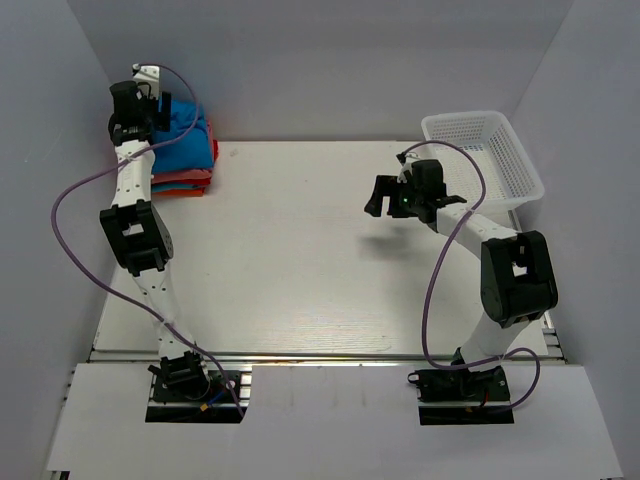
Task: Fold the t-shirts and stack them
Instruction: Put the neatly folded tshirt into the corner of the board with the left arm
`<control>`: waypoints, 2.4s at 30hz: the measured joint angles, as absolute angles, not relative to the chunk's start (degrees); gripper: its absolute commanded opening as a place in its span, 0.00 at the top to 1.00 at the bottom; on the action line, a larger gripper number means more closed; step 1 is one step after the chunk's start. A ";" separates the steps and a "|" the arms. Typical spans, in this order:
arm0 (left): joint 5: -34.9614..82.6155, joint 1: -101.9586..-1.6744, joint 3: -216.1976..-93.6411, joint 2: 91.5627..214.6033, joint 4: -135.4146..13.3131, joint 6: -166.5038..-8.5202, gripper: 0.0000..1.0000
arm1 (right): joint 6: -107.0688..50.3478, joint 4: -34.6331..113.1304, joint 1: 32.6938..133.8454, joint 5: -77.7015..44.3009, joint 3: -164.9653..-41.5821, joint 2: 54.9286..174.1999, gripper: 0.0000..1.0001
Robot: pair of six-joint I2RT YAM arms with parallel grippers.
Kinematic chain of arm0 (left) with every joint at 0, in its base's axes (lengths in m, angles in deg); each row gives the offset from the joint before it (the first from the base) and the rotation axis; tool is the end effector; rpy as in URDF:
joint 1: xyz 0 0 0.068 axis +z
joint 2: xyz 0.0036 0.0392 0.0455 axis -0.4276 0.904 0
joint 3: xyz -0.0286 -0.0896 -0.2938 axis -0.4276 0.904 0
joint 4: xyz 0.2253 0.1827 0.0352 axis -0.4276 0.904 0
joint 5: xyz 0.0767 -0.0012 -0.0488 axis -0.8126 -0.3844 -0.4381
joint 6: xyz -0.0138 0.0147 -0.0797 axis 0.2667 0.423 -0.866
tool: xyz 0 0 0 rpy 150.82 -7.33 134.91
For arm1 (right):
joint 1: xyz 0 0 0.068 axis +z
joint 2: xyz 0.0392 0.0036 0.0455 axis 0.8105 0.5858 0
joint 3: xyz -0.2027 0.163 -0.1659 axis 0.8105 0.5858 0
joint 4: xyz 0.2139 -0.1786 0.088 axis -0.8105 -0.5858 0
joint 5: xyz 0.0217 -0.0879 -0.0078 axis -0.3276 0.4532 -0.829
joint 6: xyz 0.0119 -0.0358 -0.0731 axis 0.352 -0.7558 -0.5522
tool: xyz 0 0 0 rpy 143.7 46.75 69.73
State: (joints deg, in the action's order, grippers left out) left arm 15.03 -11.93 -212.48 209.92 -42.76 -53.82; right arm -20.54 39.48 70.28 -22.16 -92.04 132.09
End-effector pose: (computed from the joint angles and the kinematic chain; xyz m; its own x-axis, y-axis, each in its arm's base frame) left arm 0.6224 0.1489 0.3372 -0.3795 0.2966 -0.8764 -0.1051 0.9273 0.3593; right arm 0.4247 0.1396 0.2229 -0.6411 0.0707 -0.7642 -0.2977 0.8949 0.3325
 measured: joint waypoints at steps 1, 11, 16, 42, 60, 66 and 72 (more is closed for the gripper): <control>13.65 -11.95 -212.48 209.97 -43.61 -54.33 0.00 | -20.59 39.51 70.28 -22.05 -92.08 132.09 0.10; 8.76 -12.43 -212.50 209.97 -46.94 -56.60 0.00 | -20.63 38.17 70.28 -21.57 -92.15 132.07 0.10; 12.15 -12.76 -212.50 209.97 -46.87 -60.21 0.09 | -20.63 38.17 70.28 -21.57 -92.13 131.89 0.10; 42.15 -15.73 -200.53 220.15 -54.56 -63.40 0.61 | -21.57 36.73 70.28 -23.08 -92.92 136.09 0.10; 29.98 -16.43 -200.24 204.26 -49.49 -70.37 0.00 | -22.05 37.67 70.28 -26.69 -89.31 125.38 0.10; 32.95 -16.24 -184.61 181.40 -48.99 -77.56 0.00 | -20.15 39.64 70.28 -27.21 -83.19 114.78 0.10; 33.91 -20.93 -147.17 153.33 -56.03 -85.43 0.00 | -17.18 38.04 70.28 -24.85 -77.83 107.09 0.10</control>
